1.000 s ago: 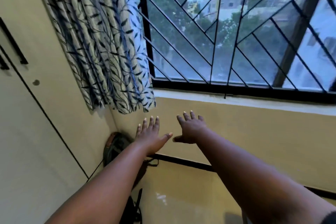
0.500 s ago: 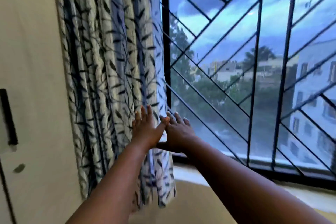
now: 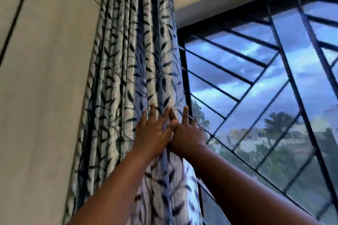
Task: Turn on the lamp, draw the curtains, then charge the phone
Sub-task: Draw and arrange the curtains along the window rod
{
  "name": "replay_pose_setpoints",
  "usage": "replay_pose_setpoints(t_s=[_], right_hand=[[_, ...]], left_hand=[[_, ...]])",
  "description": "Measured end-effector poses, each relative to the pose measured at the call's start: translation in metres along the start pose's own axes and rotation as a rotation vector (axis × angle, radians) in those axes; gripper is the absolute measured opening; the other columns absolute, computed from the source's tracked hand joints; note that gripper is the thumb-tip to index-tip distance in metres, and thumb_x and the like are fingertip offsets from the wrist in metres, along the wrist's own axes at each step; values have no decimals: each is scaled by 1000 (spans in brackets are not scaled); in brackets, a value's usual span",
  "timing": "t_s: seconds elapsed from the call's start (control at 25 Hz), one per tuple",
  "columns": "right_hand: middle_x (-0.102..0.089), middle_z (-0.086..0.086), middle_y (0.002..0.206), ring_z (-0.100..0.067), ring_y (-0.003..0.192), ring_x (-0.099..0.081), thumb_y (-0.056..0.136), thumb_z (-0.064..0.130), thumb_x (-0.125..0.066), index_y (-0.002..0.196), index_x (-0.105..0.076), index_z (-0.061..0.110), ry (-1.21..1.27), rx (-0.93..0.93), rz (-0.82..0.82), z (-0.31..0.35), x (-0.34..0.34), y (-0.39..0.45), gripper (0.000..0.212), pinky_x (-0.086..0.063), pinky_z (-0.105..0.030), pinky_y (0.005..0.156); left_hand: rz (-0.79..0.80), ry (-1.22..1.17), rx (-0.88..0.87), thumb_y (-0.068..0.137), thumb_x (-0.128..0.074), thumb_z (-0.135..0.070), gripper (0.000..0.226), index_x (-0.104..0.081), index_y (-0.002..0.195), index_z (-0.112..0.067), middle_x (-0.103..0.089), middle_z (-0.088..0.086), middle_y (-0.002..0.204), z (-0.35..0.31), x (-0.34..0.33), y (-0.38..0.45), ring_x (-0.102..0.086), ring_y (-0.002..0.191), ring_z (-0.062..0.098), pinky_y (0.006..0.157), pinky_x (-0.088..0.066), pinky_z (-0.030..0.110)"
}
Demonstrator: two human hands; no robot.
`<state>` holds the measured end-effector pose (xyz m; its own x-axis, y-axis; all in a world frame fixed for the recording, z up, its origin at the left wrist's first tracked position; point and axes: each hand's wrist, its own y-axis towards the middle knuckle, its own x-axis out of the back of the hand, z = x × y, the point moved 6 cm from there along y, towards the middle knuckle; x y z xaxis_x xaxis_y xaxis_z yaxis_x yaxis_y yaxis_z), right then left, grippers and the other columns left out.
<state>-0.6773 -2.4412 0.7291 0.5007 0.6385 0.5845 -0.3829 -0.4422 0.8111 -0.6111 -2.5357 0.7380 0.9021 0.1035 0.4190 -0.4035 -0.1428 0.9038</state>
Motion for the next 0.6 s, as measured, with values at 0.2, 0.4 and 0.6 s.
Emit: replay_pose_setpoints(t_s=[0.2,0.4,0.6], right_hand=[[21,-16,156,-41,120,-52,84,27,-57,141,27,41,172,19,-154,-5,32,91,103,-47,-40,80],[17,-10,158,-34,92,-66,87,6,-49,144,22,42,142,132,-280,-30,61,135,98,-48,-35,61],[17,3,159,-33,93,-64,88,-3,-43,150,11,22,36,157,-346,-87,79,166,86,-44,-35,59]], left_hand=[[-90,73,128,79,-33,-79,81,9,144,-54,14,-2,160,31,16,68,0,147,31,114,-21,53],[-135,-2,178,65,-41,-88,117,37,137,-39,3,7,161,20,13,113,-17,145,26,109,-31,41],[-217,12,172,91,-52,-48,98,32,141,-38,-28,14,154,-9,3,158,-58,113,31,84,-50,37]])
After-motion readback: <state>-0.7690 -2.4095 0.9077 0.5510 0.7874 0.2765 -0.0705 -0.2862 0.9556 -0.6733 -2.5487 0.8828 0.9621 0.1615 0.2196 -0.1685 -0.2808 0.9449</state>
